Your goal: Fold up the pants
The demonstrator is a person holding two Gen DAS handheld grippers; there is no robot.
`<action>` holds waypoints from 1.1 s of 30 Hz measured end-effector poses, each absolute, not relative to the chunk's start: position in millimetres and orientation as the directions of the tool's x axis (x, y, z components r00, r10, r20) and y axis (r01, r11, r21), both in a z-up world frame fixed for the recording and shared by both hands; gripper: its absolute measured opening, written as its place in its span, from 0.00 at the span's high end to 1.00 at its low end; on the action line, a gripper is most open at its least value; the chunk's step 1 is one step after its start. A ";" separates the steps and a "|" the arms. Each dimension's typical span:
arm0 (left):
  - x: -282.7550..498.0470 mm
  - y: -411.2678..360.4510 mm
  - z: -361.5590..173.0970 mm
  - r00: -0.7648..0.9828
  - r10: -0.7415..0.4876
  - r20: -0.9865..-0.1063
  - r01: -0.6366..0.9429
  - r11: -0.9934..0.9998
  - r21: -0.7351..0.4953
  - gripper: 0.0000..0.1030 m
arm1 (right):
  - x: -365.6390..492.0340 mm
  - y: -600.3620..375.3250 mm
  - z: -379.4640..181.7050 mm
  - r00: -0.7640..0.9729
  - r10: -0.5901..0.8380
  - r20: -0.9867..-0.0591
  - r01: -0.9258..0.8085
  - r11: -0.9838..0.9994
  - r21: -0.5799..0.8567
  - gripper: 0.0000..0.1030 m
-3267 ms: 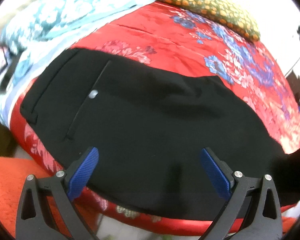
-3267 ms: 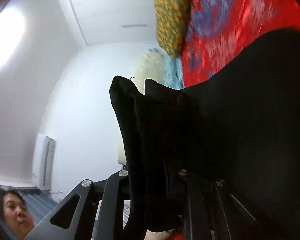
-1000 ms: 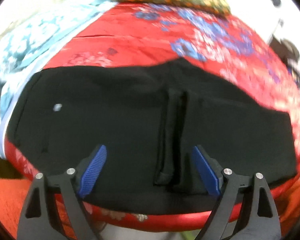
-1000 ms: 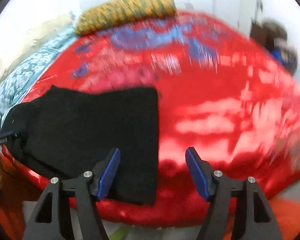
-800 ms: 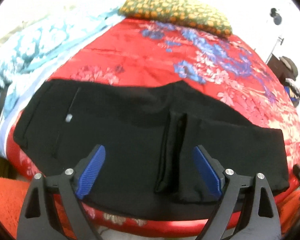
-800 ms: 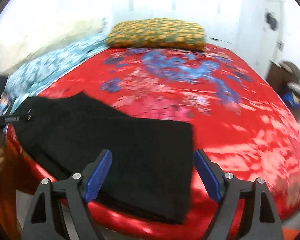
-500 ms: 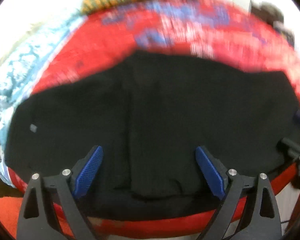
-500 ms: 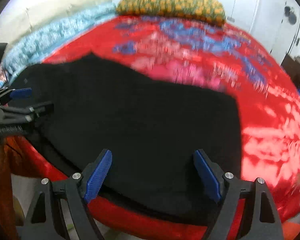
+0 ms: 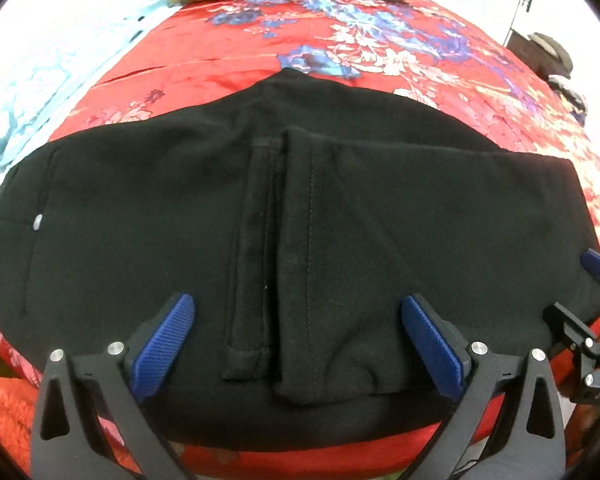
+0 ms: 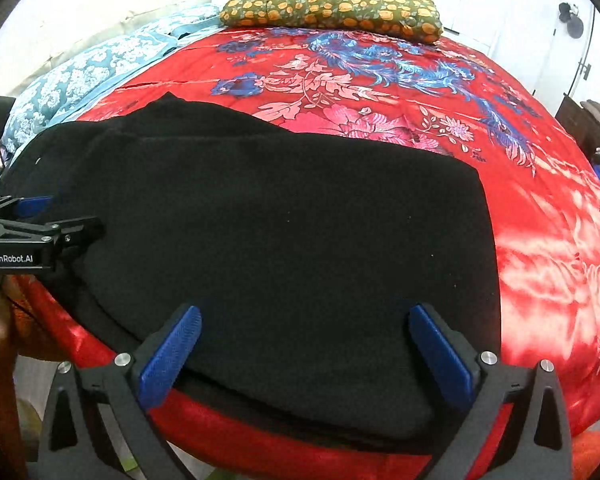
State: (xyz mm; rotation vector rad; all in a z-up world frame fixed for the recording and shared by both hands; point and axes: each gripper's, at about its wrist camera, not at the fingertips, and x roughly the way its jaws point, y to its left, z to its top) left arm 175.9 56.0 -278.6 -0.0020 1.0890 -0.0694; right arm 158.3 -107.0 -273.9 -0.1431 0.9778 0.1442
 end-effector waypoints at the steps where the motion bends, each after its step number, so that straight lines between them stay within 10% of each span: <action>1: 173.3 58.7 -278.0 0.458 -0.069 -0.886 0.061 0.997 -0.046 0.00 | 158.2 -106.8 -274.0 0.553 0.057 -0.832 -0.186 0.981 -0.057 0.00; 10: 172.0 97.1 -227.7 0.540 -0.112 -0.834 0.004 0.991 -0.131 0.02 | 158.2 -106.8 -274.3 0.554 0.059 -0.831 -0.188 0.981 -0.056 0.00; 20: 178.7 363.1 -170.7 0.585 -0.311 -0.749 -0.272 0.795 -0.542 0.01 | 159.2 -106.2 -273.7 0.547 0.059 -0.835 -0.190 0.980 -0.056 0.00; 33: 226.9 367.3 -253.2 0.391 -0.311 -0.866 -0.224 0.881 -0.417 0.01 | 160.4 -104.9 -273.8 0.547 0.049 -0.836 -0.185 0.981 -0.063 0.00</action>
